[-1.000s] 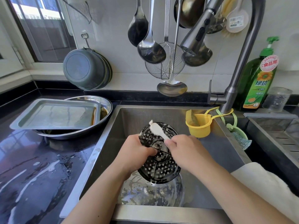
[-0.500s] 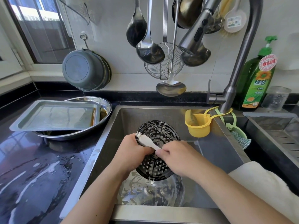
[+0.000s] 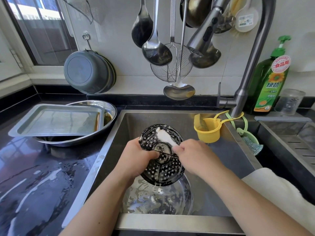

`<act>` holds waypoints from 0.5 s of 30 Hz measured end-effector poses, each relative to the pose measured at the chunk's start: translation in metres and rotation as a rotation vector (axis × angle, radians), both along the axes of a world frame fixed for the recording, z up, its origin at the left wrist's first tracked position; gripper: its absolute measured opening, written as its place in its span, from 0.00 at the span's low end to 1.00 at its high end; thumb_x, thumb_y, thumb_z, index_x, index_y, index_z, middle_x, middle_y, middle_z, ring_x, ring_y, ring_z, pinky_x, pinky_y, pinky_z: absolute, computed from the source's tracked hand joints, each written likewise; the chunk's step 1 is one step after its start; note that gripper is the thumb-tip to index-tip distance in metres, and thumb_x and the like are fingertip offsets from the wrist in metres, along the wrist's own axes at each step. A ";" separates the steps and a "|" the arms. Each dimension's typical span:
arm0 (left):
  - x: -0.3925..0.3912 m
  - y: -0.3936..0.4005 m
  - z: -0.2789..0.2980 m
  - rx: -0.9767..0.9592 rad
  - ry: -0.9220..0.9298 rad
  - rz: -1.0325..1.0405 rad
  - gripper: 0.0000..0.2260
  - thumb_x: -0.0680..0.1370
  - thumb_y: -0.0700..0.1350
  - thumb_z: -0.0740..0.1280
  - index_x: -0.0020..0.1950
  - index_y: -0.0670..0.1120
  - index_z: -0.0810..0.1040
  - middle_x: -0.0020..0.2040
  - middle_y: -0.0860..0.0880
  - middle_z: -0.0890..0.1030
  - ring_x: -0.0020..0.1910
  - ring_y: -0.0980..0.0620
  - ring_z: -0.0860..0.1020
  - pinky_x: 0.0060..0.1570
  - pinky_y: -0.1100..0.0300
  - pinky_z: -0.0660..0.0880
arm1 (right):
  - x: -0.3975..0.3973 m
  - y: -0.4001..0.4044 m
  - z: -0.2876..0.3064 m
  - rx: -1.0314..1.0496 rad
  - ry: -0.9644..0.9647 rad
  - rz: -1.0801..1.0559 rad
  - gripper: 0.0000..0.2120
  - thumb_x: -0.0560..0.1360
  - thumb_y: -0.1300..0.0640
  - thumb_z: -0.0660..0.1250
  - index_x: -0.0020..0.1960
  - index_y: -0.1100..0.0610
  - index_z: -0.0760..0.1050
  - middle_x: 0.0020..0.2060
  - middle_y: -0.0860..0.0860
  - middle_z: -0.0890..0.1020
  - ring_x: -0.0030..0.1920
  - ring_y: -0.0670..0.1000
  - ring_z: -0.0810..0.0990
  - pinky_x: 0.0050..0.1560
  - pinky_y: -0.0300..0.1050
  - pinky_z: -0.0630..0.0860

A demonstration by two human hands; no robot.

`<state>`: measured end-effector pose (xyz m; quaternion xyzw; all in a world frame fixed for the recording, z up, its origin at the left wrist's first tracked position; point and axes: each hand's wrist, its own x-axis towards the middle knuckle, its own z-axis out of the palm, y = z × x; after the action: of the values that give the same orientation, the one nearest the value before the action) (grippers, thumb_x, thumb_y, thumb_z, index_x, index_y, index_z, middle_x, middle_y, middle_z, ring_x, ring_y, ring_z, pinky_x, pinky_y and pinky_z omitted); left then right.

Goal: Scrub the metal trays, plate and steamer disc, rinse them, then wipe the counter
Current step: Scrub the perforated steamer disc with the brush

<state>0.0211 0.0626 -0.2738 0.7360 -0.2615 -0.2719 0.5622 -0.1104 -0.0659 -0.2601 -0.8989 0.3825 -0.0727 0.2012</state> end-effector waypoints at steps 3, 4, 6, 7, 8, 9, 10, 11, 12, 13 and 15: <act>0.000 -0.001 -0.002 0.019 0.000 0.003 0.12 0.73 0.32 0.75 0.51 0.47 0.83 0.44 0.49 0.88 0.45 0.48 0.87 0.54 0.45 0.83 | -0.007 -0.016 -0.002 0.011 -0.067 -0.045 0.25 0.83 0.43 0.58 0.32 0.55 0.66 0.31 0.53 0.74 0.36 0.57 0.74 0.35 0.49 0.65; 0.001 0.000 -0.003 0.027 0.010 0.009 0.12 0.73 0.32 0.74 0.52 0.47 0.83 0.44 0.49 0.88 0.46 0.48 0.87 0.54 0.45 0.83 | -0.008 -0.017 -0.003 0.031 -0.116 -0.038 0.25 0.83 0.44 0.59 0.31 0.56 0.65 0.29 0.52 0.72 0.35 0.57 0.72 0.35 0.49 0.64; 0.005 0.000 -0.007 0.050 0.061 0.019 0.11 0.75 0.33 0.73 0.54 0.46 0.83 0.45 0.48 0.88 0.47 0.46 0.87 0.55 0.43 0.83 | -0.008 -0.016 -0.004 0.075 -0.229 -0.054 0.25 0.83 0.44 0.60 0.31 0.56 0.65 0.27 0.52 0.70 0.32 0.55 0.69 0.35 0.49 0.63; 0.006 0.000 -0.009 0.057 0.118 0.015 0.11 0.77 0.33 0.71 0.56 0.45 0.82 0.46 0.47 0.88 0.48 0.44 0.87 0.54 0.42 0.83 | -0.007 -0.017 -0.005 0.094 -0.278 -0.077 0.25 0.83 0.44 0.60 0.31 0.57 0.66 0.27 0.52 0.70 0.32 0.55 0.69 0.35 0.49 0.62; 0.006 -0.001 -0.010 0.049 0.198 0.009 0.09 0.79 0.34 0.69 0.58 0.43 0.81 0.47 0.45 0.88 0.49 0.43 0.87 0.53 0.42 0.83 | -0.007 -0.018 -0.006 0.112 -0.315 -0.104 0.26 0.83 0.44 0.59 0.32 0.58 0.67 0.27 0.52 0.70 0.33 0.55 0.68 0.35 0.49 0.62; 0.006 -0.001 -0.011 0.029 0.287 0.009 0.08 0.82 0.37 0.67 0.60 0.42 0.81 0.49 0.43 0.88 0.49 0.42 0.87 0.52 0.42 0.84 | -0.006 -0.020 -0.007 0.126 -0.340 -0.131 0.26 0.83 0.44 0.59 0.34 0.61 0.69 0.28 0.53 0.71 0.34 0.56 0.69 0.36 0.49 0.62; 0.005 -0.002 -0.011 0.006 0.356 0.024 0.08 0.84 0.40 0.64 0.60 0.42 0.80 0.49 0.42 0.88 0.50 0.42 0.86 0.51 0.43 0.83 | -0.007 -0.022 -0.008 0.141 -0.362 -0.156 0.26 0.84 0.44 0.59 0.36 0.63 0.72 0.29 0.54 0.73 0.35 0.57 0.71 0.37 0.49 0.63; 0.006 -0.003 -0.012 -0.011 0.387 0.048 0.09 0.86 0.43 0.62 0.60 0.42 0.81 0.49 0.42 0.88 0.50 0.42 0.86 0.52 0.43 0.83 | -0.007 -0.024 -0.008 0.157 -0.386 -0.177 0.26 0.84 0.44 0.58 0.38 0.65 0.74 0.31 0.56 0.75 0.37 0.57 0.72 0.38 0.50 0.65; 0.008 -0.003 -0.013 -0.020 0.380 0.070 0.10 0.87 0.45 0.61 0.59 0.43 0.81 0.49 0.43 0.88 0.50 0.43 0.86 0.53 0.43 0.83 | -0.008 -0.026 -0.009 0.174 -0.409 -0.194 0.26 0.84 0.44 0.58 0.39 0.65 0.75 0.32 0.57 0.77 0.37 0.57 0.74 0.39 0.50 0.66; 0.010 -0.003 -0.014 -0.012 0.328 0.084 0.11 0.87 0.45 0.61 0.57 0.44 0.82 0.47 0.45 0.88 0.50 0.43 0.86 0.55 0.43 0.82 | -0.008 -0.027 -0.009 0.187 -0.431 -0.208 0.26 0.84 0.44 0.58 0.39 0.64 0.75 0.33 0.58 0.78 0.38 0.58 0.74 0.39 0.50 0.67; 0.014 -0.002 -0.017 0.058 0.129 0.060 0.10 0.85 0.40 0.63 0.53 0.46 0.84 0.45 0.47 0.88 0.49 0.45 0.86 0.56 0.44 0.81 | -0.010 -0.029 -0.008 0.198 -0.461 -0.236 0.25 0.84 0.45 0.58 0.39 0.63 0.76 0.36 0.58 0.80 0.39 0.58 0.76 0.40 0.50 0.69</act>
<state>0.0353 0.0603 -0.2912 0.7402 -0.1945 -0.3094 0.5644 -0.1200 -0.0953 -0.2681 -0.7837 0.4339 -0.2604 0.3601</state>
